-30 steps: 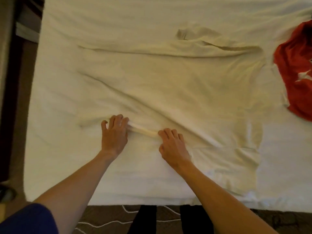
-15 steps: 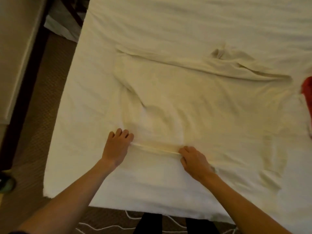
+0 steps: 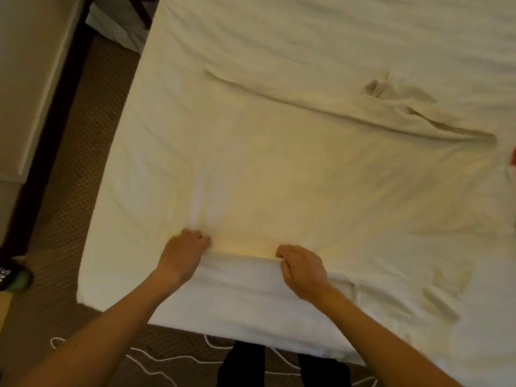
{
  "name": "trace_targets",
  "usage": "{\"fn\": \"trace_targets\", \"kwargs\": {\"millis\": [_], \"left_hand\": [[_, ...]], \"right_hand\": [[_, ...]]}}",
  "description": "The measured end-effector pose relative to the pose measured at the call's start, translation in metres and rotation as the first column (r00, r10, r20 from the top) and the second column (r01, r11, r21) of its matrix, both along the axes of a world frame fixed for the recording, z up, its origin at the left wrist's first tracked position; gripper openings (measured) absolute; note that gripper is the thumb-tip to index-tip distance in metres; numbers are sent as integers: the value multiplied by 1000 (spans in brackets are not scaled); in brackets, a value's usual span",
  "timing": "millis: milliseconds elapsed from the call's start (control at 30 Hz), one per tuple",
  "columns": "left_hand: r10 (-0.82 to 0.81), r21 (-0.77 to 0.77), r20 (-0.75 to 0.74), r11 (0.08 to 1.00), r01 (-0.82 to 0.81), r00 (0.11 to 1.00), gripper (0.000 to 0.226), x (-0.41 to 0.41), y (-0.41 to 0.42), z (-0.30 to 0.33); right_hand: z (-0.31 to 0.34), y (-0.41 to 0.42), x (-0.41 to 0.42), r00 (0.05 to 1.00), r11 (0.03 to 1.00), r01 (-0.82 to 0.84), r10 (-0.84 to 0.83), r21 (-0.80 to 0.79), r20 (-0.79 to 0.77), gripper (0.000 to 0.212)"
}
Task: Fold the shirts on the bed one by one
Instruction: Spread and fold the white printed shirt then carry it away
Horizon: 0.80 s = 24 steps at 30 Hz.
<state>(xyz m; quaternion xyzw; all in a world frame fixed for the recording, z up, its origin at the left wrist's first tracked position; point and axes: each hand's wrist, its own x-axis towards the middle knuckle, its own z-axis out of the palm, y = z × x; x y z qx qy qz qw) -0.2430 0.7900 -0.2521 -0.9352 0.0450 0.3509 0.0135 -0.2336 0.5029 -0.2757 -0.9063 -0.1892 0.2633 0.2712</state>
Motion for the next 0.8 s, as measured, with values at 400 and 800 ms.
{"fn": "trace_targets", "kwargs": {"millis": [400,800], "left_hand": [[75,-209,219,977,-28,973,17,206,-109,7],[-112,-491,327,828,270,938,19,324,-265,-46]], "right_hand": [[11,-57,169,944,937,293,-314,192,95,17],[-15,-220,396,897,809,442,-404,-388,178,64]]}}
